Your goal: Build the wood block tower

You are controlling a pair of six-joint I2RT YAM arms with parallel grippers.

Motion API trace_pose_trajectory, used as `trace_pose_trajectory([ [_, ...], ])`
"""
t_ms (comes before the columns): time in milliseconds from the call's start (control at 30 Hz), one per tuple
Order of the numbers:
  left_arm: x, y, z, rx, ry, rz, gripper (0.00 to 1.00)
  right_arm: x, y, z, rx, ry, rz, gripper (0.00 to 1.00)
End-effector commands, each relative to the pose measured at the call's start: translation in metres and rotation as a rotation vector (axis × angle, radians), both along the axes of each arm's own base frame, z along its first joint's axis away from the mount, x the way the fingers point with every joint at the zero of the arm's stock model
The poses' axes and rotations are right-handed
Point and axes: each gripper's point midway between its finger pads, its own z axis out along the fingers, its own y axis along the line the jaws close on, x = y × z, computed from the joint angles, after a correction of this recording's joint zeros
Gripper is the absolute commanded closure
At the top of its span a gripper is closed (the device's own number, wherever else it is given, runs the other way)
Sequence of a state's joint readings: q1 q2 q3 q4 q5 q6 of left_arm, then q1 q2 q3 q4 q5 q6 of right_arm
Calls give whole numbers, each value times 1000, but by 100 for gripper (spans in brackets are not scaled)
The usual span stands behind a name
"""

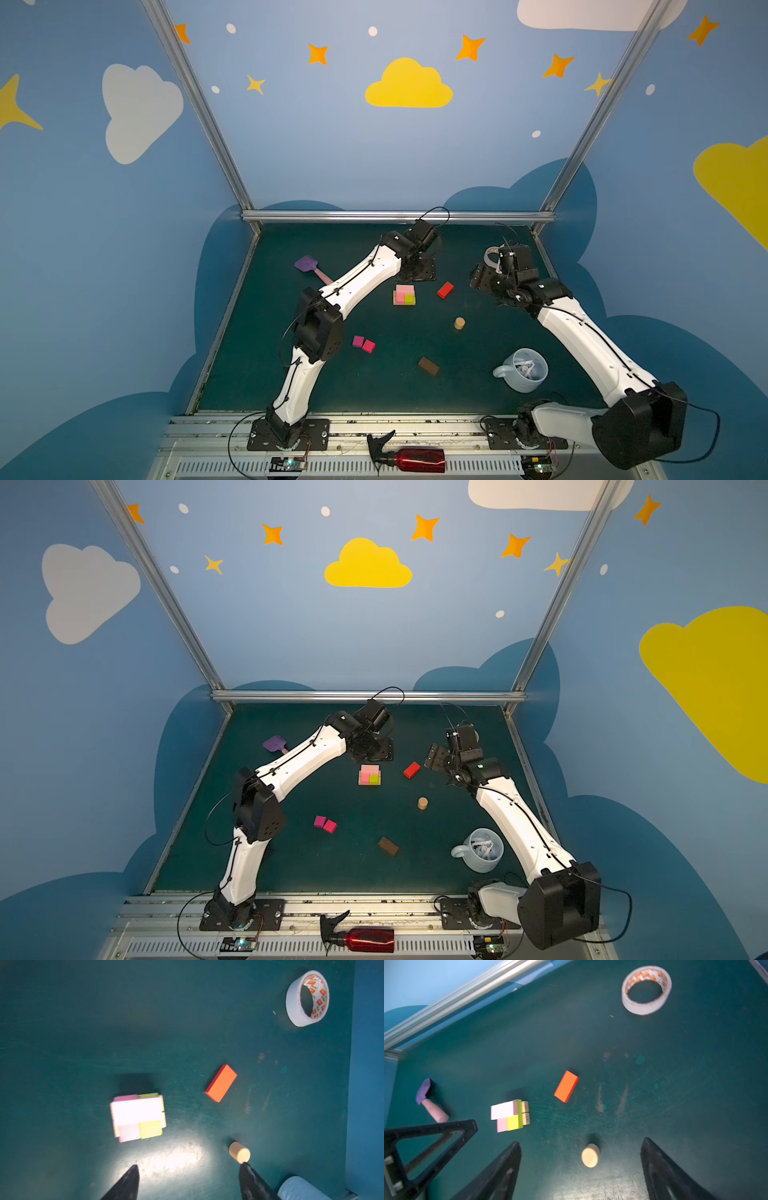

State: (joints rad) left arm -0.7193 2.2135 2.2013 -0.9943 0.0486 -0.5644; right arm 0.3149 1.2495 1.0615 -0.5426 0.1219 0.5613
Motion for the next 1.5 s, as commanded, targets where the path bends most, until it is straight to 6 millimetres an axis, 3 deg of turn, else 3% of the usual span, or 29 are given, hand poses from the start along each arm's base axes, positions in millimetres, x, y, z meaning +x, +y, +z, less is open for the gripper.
trace_pose_trajectory([
  [0,-6,3,-9,84,52,7,18,0,-8,2,51,-35,-25,12],
  [267,3,-30,-38,-29,142,140,7,-3,-40,1,74,-77,-121,12],
  [500,12,-54,-63,-104,179,205,7,-6,-54,-24,110,-57,-156,12],
  [800,21,-81,-62,-175,150,168,10,30,-26,-64,264,33,-27,18],
  [900,22,-80,-62,-169,144,163,11,47,-15,-68,321,39,19,30],
  [1133,20,-79,-71,-149,154,153,11,84,10,-82,432,91,116,79],
  [1467,24,-75,-80,-117,134,158,11,127,37,-122,564,178,174,99],
])
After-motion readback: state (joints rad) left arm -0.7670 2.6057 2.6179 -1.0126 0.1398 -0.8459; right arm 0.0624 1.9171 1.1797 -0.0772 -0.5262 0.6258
